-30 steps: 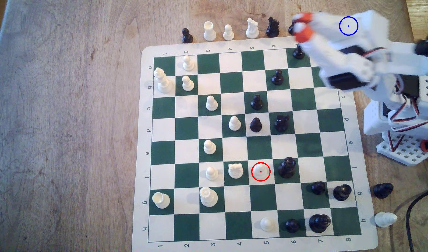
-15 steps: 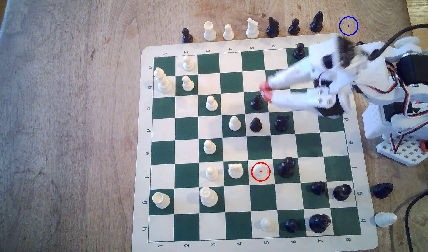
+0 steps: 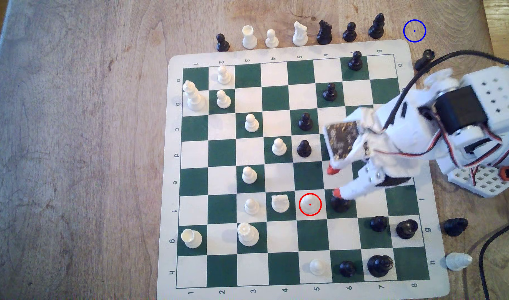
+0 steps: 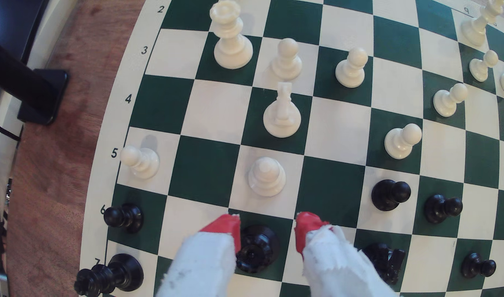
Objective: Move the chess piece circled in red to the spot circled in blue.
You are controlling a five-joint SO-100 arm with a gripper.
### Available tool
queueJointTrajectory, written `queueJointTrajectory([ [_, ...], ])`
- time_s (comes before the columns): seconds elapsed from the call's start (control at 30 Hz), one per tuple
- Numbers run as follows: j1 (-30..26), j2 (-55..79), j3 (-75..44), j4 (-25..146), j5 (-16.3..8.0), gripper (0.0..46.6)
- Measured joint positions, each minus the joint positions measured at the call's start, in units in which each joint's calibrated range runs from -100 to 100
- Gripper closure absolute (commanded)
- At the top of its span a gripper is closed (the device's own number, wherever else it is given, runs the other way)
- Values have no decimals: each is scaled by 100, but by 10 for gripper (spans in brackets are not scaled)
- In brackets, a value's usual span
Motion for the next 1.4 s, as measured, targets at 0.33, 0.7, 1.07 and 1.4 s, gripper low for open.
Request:
queueJointTrajectory([
  [0.33, -74, 1542, -651, -279, 15, 337],
  [0.7, -118, 2430, -696, -653, 54, 316],
  [1.07, -22, 3268, -1265, -996, 54, 317],
  [1.4, -22, 3645, -1374, -1028, 83, 340],
])
